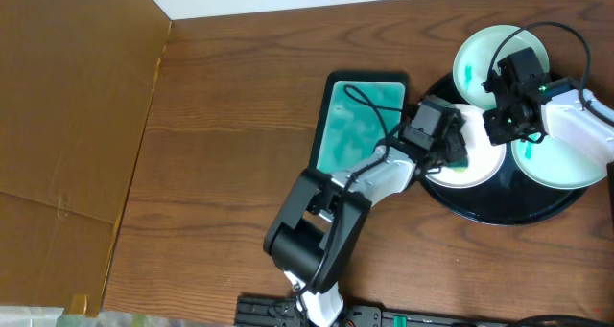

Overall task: Clean dirty plates on tray and stack at the side
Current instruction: 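Scrub the white plate with the sponge in the left gripper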

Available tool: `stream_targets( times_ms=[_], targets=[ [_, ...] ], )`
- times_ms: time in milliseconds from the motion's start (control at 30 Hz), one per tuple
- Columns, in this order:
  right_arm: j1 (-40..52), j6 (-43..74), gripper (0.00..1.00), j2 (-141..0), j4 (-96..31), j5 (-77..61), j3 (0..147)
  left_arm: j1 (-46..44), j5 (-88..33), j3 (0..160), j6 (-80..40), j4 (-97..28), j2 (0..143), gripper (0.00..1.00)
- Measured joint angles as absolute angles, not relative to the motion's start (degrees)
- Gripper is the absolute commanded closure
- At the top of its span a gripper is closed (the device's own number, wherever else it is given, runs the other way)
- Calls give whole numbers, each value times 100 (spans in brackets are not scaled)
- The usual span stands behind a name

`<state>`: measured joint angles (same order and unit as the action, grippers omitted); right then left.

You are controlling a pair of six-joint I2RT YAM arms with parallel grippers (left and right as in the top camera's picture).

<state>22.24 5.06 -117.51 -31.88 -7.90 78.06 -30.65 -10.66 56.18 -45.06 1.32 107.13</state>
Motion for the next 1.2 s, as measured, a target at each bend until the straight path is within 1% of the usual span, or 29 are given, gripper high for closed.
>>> stream_targets(
  times_ms=[67, 100, 233, 367, 433, 533, 700, 933, 1200],
  targets=[
    [2224, 506, 99, -11751, -3188, -790, 7806, -3103, -1061, 5621, -4528, 200, 10711, 55],
    [2224, 506, 98, -11751, -3190, -790, 7806, -3120, -1066, 5621, -4510, 226, 10709, 53],
    [2224, 506, 98, -11751, -3194, -790, 7806, -3129, -1105, 5638, -4451, 231, 10691, 53],
    [2224, 506, 98, -11751, -3199, -790, 7806, -3114, -1103, 5638, -4053, -64, 10495, 51],
    [2224, 508, 98, -11751, -3201, -790, 7806, -3114, -1028, 5638, -3907, -183, 10276, 49],
    [2224, 508, 97, -11751, -3201, -788, 7806, -3114, -913, 5638, -3763, -239, 9865, 43],
    [2224, 508, 97, -11751, -3203, -784, 7806, -3122, -840, 5638, -3699, -303, 9640, 43],
    [2224, 508, 97, -11751, -3208, -784, 7806, -3190, -561, 5638, -3675, -325, 10101, 43],
    [2224, 508, 96, -11751, -3210, -784, 7806, -3205, -294, 5638, -3590, -353, 10328, 53]
  ],
)
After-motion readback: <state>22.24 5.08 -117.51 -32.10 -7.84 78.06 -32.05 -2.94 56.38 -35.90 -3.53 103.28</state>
